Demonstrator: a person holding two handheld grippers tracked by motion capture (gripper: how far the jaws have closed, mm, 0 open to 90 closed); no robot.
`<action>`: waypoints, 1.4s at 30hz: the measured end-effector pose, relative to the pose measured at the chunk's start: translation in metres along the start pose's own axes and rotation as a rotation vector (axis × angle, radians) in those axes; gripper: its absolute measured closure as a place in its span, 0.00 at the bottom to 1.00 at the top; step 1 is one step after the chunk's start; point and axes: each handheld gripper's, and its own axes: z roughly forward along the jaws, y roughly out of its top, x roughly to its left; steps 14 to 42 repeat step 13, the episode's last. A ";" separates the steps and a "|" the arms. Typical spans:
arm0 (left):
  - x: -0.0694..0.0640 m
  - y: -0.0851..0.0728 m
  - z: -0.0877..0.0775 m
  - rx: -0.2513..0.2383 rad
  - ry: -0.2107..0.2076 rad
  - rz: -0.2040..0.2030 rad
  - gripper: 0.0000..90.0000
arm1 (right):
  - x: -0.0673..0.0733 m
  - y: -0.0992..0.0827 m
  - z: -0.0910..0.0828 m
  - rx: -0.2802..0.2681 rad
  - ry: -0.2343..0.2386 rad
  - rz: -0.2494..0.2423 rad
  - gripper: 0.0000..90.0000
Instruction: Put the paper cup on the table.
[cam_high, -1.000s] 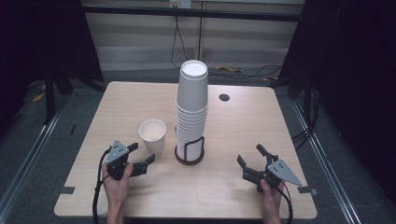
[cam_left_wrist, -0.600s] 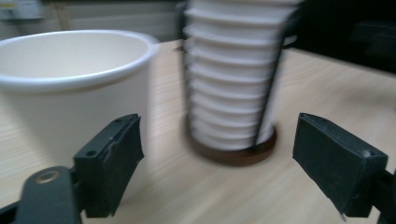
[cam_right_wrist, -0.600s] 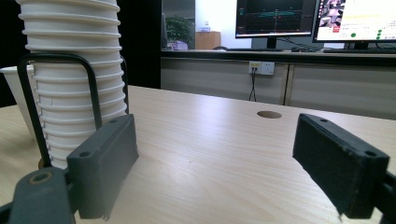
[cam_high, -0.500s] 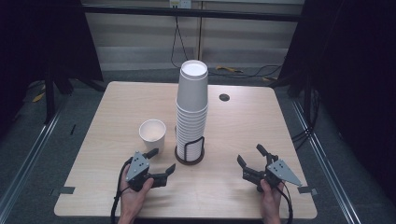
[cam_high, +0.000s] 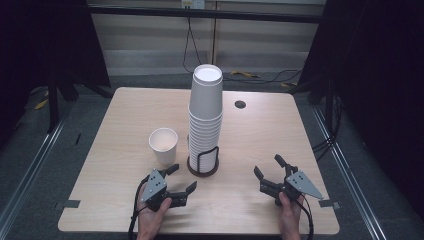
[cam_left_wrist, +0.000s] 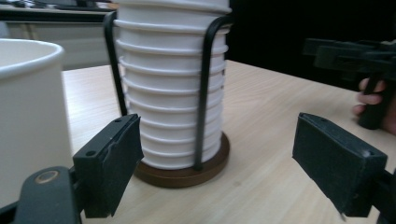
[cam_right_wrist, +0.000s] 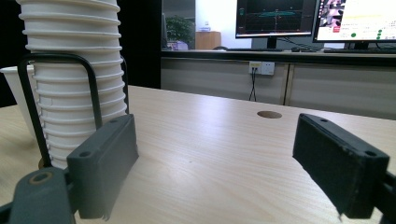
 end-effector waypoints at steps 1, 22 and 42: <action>-0.003 -0.001 -0.001 -0.014 -0.005 -0.010 0.17 | 0.000 0.000 0.000 0.000 -0.001 0.000 0.15; -0.008 -0.007 -0.010 -0.139 0.035 0.016 0.18 | 0.000 0.000 0.000 0.010 -0.007 0.006 0.15; -0.008 -0.007 -0.010 -0.139 0.035 0.016 0.18 | 0.000 0.000 0.000 0.010 -0.007 0.006 0.15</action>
